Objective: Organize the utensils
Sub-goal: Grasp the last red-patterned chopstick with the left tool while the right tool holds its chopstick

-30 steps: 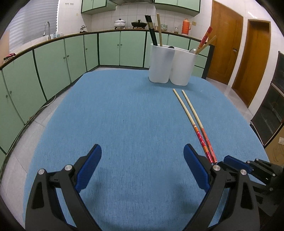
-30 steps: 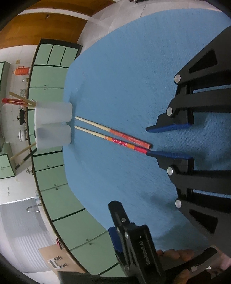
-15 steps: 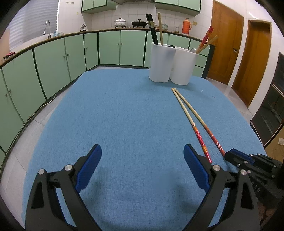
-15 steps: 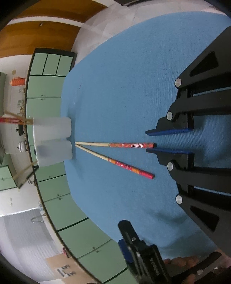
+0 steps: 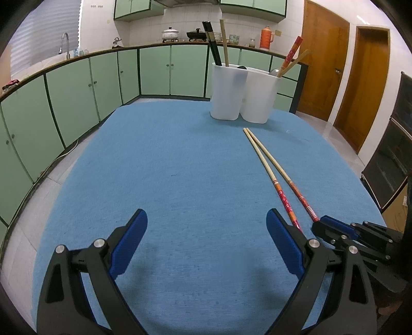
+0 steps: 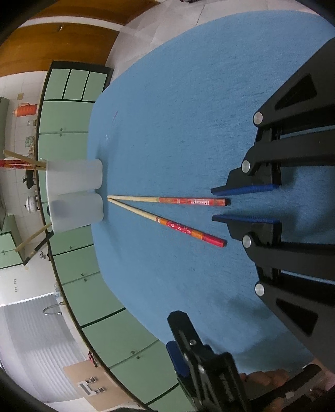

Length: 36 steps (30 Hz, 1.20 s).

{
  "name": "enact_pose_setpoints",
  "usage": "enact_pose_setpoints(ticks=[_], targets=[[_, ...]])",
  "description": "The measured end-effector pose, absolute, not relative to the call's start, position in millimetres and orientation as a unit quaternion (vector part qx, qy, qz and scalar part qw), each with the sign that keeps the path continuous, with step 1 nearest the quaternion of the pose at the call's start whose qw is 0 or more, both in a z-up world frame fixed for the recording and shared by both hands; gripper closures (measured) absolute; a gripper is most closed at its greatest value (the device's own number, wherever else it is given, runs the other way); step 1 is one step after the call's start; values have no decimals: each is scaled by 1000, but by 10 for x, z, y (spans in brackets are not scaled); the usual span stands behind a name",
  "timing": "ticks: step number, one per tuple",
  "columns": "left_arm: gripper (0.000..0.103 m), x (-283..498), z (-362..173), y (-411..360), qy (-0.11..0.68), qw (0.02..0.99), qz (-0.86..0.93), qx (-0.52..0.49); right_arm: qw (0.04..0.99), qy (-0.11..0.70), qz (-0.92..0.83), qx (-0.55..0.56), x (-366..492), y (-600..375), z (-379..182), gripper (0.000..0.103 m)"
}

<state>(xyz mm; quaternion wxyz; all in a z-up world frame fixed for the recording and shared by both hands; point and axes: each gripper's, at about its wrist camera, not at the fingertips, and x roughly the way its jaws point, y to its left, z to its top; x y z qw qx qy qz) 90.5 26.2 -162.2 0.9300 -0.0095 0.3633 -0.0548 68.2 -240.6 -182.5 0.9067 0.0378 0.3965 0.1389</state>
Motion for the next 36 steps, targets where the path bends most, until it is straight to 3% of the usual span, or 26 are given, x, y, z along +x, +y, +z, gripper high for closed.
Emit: enact_pose_setpoints(ticks=[11,13,26,30,32,36], targets=[[12,907,-1591,152,361,930,-66,-3,906,399,137,41,701,-2401,-1831,89],[12,904,-1584,135,362,930,-68,-2,906,399,136,44,712,-2417,-1832,97],[13,922,-1648,-271,380,918,-115,-5,917,383,75,89,527,-2959,-1720,97],[27,930,-1723,-435,393,911,-126,-4,918,378,60,105,508,-3140,-1712,98],[28,937,-1769,-506,402,907,-127,-4,919,374,60,110,497,-3176,-1698,98],[46,923,-1839,-593,413,901,-129,-2,923,366,61,107,472,-3178,-1675,98]])
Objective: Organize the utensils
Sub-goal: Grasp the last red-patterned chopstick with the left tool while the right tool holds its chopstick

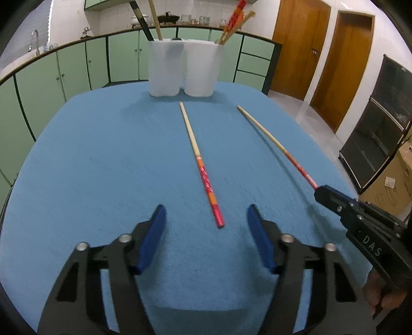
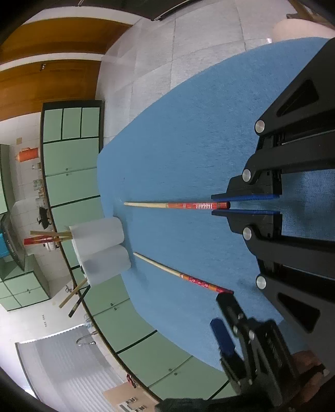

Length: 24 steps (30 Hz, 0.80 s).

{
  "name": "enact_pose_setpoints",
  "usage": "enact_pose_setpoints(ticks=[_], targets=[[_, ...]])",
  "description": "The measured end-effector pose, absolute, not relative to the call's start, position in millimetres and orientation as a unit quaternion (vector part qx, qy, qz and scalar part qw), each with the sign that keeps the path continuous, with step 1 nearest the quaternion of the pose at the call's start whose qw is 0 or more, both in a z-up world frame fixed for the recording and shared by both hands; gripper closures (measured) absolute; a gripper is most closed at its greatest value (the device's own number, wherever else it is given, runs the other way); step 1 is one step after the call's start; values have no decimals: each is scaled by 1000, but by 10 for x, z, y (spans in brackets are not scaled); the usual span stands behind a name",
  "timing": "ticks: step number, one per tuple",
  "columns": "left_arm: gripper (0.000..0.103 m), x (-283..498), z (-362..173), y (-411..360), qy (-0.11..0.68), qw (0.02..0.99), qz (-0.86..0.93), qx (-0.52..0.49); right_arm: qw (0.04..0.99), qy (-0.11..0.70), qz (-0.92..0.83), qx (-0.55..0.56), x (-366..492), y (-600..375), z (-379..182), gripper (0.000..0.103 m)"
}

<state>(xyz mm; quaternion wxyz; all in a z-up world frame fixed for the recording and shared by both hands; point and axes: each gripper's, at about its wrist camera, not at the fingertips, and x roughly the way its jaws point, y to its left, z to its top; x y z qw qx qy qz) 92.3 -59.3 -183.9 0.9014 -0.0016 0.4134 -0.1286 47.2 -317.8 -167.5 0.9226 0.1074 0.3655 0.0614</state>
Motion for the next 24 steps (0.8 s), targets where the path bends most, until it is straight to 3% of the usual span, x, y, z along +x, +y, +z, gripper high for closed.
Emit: enact_pose_setpoints(ticks=[2,6,8,11,24], targets=[[51,926,-1865,-634,417,900,-129,1,923,364,63,110,467,-3187,-1679,98],[73,942,-1904,-702,424,895,-135,5,923,362,63,117,467,-3230,-1684,98],[77,952,-1917,-733,423,896,-135,7,923,360,63,119,441,-3248,-1678,98],[94,956,-1920,-761,425,895,-138,10,924,358,63,121,423,-3261,-1669,97],[98,865,-1583,-746,382,914,-137,25,933,338,60,112,359,-3285,-1545,98]])
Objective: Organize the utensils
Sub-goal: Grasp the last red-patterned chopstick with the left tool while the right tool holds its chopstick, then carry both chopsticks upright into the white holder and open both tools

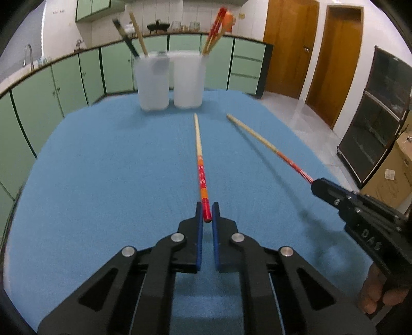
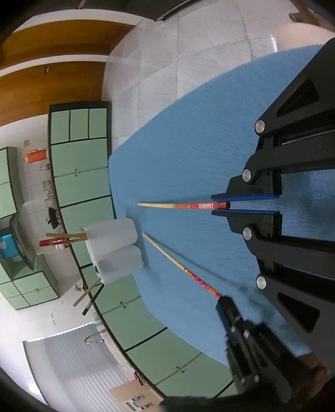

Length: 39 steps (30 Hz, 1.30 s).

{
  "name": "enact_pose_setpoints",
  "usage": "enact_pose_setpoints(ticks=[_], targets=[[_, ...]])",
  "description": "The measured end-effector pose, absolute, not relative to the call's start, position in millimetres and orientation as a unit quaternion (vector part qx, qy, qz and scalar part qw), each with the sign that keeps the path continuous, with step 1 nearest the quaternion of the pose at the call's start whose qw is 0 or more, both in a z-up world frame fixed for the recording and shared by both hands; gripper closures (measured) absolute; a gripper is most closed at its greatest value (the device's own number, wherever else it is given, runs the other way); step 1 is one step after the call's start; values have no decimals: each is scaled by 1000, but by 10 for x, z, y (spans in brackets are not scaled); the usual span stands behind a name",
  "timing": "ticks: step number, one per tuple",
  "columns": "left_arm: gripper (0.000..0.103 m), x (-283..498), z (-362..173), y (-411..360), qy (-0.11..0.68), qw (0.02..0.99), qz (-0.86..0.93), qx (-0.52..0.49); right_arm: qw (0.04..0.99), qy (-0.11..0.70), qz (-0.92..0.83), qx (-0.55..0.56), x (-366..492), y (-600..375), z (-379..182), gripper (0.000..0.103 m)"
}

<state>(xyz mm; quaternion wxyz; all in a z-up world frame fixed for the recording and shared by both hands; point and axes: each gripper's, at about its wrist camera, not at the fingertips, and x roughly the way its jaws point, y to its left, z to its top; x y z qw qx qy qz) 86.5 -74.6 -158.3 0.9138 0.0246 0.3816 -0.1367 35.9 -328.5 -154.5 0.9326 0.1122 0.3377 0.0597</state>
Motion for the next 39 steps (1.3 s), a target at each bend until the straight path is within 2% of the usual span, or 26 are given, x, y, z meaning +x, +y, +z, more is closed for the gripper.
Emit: enact_pose_setpoints(ticks=[20,28,39], targets=[[98,830,-398,-577,240,961,-139,-7,967,219,84,99,457,-3409,-415,97],[98,946,-83,-471,214,967,-135,-13,967,207,113,93,703,-3327,-7,97],[98,1051,145,-294,194,971,-135,-28,965,205,146,73,938,-3091,236,97]])
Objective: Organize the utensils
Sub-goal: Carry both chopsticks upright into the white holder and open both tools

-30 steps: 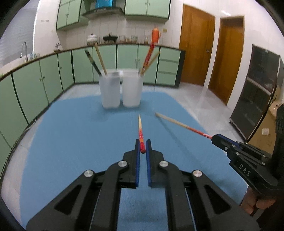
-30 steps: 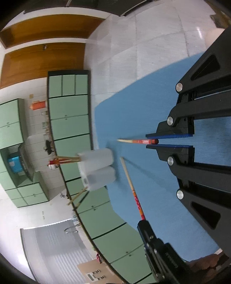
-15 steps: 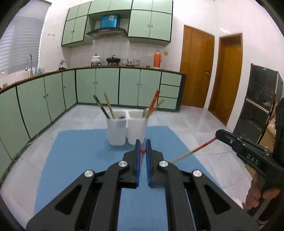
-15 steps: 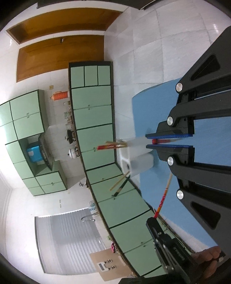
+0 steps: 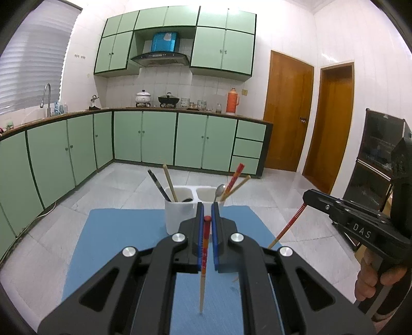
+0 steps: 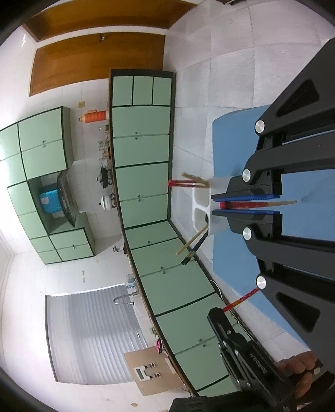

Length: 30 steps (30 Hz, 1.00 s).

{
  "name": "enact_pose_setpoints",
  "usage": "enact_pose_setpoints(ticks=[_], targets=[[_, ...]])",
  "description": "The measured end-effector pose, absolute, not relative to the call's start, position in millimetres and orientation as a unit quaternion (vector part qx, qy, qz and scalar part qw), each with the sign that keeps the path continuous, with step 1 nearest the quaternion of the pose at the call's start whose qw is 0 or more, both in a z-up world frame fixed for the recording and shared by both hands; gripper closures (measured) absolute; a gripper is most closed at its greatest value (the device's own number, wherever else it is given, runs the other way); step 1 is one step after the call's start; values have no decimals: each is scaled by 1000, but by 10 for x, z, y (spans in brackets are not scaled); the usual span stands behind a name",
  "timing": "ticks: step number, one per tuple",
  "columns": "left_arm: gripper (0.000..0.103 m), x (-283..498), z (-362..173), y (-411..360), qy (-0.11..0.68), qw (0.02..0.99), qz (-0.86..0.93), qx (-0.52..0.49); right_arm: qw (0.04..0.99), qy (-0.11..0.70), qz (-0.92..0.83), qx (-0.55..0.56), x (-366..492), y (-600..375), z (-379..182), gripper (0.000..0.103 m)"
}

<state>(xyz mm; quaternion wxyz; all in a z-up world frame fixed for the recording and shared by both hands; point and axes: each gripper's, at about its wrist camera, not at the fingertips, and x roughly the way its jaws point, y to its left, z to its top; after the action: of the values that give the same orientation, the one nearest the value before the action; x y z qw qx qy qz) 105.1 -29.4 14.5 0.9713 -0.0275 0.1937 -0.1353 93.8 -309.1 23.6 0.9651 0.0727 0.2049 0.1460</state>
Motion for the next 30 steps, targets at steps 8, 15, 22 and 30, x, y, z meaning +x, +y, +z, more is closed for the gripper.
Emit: enact_pose_setpoints(ticks=[8,15,22,30], targets=[[98,1193,397,-221,166,976,-138,-35,968,182,162,63,1113,-3005,472,97],[98,1425,671,-251,135,980,-138,-42,971,154,171,61,1292,-2986,777,98],[99,1701,978,-351,98,986,-127,-42,975,131,167,70,1514,-3025,996,97],[99,2004,1280,-457,65,989,-124,-44,978,118,160,65,1807,-3043,1167,97]])
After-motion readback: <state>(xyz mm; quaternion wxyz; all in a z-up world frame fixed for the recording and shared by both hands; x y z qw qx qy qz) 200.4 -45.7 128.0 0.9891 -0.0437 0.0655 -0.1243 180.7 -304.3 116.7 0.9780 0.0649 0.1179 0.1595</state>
